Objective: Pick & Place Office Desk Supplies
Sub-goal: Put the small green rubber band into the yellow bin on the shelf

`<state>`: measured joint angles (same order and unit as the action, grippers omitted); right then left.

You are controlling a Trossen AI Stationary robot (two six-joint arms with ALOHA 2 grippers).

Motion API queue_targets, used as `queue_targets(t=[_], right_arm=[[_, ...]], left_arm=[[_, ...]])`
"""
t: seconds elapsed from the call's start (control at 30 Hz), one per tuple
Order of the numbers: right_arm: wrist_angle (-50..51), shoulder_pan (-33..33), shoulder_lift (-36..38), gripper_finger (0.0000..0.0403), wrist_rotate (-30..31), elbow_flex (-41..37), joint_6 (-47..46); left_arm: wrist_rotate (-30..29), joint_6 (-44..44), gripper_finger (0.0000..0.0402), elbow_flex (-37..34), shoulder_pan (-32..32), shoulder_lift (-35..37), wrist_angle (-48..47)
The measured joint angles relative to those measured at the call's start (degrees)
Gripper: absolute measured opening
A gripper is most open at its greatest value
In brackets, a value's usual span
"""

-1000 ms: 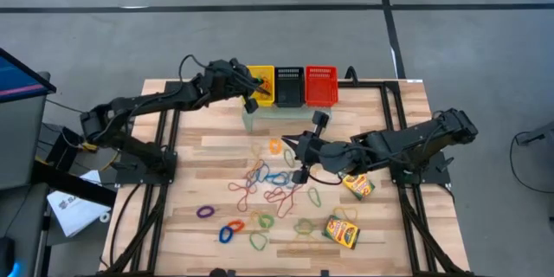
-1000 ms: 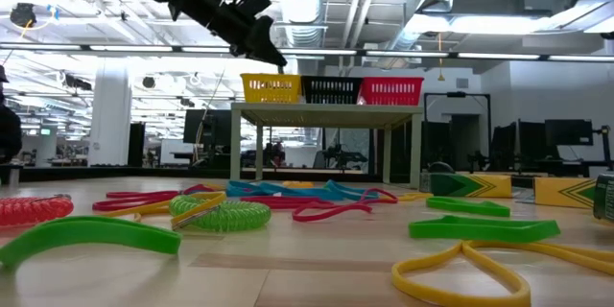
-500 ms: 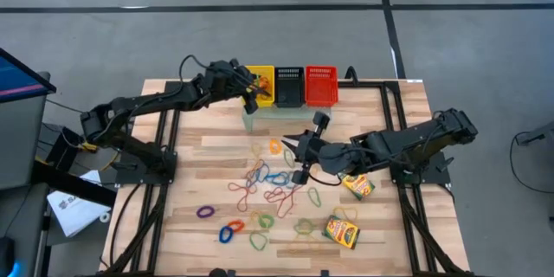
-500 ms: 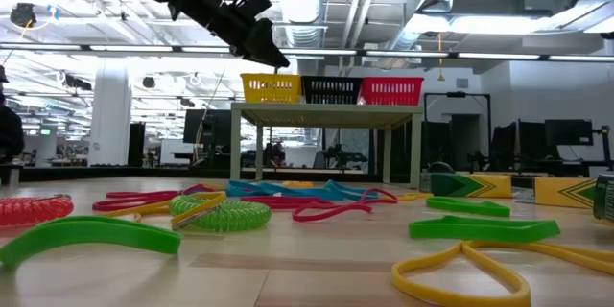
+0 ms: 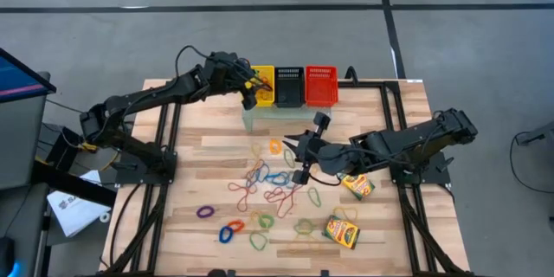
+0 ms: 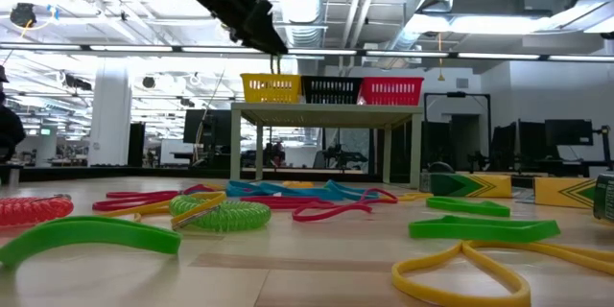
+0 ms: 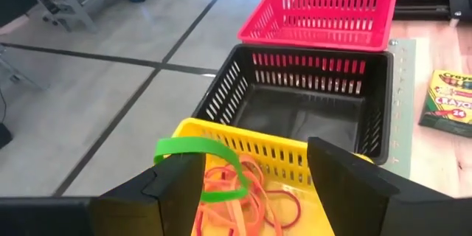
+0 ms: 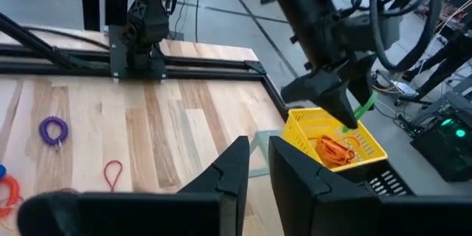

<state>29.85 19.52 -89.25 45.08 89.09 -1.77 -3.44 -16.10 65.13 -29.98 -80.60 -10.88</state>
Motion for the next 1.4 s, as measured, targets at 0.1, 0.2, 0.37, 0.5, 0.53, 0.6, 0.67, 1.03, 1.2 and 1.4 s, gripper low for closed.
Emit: queue_targets(t=[0.1, 0.2, 0.37, 0.5, 0.53, 0.6, 0.67, 1.03, 1.2, 1.4], right_arm=[[0.75, 0.03, -0.04, 0.0051, 0.01, -0.01, -1.89], [2.06, 0.03, -0.04, 0.0051, 0.05, -0.01, -3.42], [2.73, 0.03, 0.09, 0.0051, 0.31, -0.01, -3.85], [3.17, -0.03, 0.44, 0.0051, 0.21, -0.01, -3.86], [3.22, -0.03, 0.46, 0.0051, 0.2, -0.01, -3.87], [4.04, -0.03, 0.46, 0.0051, 0.26, -0.01, -4.32], [4.81, -0.03, 0.46, 0.0051, 0.51, -0.01, -5.39], [9.79, 0.44, 4.13, 0.0051, 4.57, -0.06, -7.34], [11.16, 0.73, 10.16, 0.0051, 5.98, -1.35, -7.43], [12.53, 0.57, 19.51, 0.0051, 7.86, -8.79, -13.13]], left_arm=[[0.04, 0.02, 0.0231, 0.06, 0.0, 0.0, -1.47], [0.51, 0.07, 0.023, 0.04, 0.0, 0.0, -2.56], [0.8, 1.0, 0.023, 0.04, 0.43, 0.56, -3.14], [0.82, 1.38, 0.023, 0.18, 0.33, 2.41, -3.57], [0.82, 1.38, 0.023, 0.12, 0.31, 2.65, -3.93], [0.87, 1.4, 0.023, 0.12, 0.33, 3.18, -4.51], [1.2, 1.47, 0.023, 0.1, 0.33, 4.32, -4.93], [3.47, 2.18, 0.023, -0.88, 2.34, 14.82, -2.75], [3.44, 2.36, 0.023, -6.28, 5.17, 24.05, 0.68], [2.64, 6.72, 0.023, -16.96, 10.72, 36.79, 4.09]])
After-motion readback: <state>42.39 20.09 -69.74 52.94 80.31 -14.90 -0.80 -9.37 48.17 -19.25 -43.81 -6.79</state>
